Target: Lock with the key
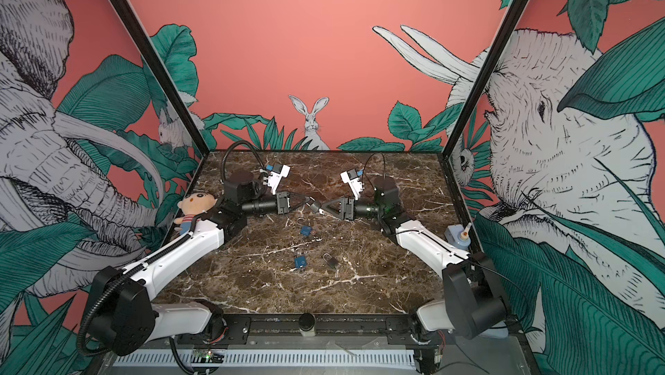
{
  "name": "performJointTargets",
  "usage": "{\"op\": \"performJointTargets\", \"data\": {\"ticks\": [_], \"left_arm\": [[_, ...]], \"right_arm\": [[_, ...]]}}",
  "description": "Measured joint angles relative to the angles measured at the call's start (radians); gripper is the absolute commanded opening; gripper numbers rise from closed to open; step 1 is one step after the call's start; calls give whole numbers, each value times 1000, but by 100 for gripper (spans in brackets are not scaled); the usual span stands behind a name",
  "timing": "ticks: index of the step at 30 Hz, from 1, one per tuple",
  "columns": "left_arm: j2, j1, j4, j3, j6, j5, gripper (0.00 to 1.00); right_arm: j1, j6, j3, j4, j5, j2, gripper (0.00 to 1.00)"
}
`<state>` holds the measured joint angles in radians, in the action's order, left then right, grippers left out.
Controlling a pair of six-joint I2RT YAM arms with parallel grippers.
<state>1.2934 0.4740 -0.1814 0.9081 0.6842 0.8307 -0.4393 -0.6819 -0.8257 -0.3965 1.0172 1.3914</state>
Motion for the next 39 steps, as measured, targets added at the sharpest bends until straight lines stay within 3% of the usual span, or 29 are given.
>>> {"op": "performJointTargets", "data": {"ticks": [10,14,39], "left_arm": [[4,0,4,36,1,-2,0],[10,0,4,36,3,-4,0],[31,2,19,85,0,-3,0]], "right_arm": [[-22,21,-2,21,18,0,15],[-24,26,-6,21,27,0,0],[22,15,82,-43,31,-71,0]]}}
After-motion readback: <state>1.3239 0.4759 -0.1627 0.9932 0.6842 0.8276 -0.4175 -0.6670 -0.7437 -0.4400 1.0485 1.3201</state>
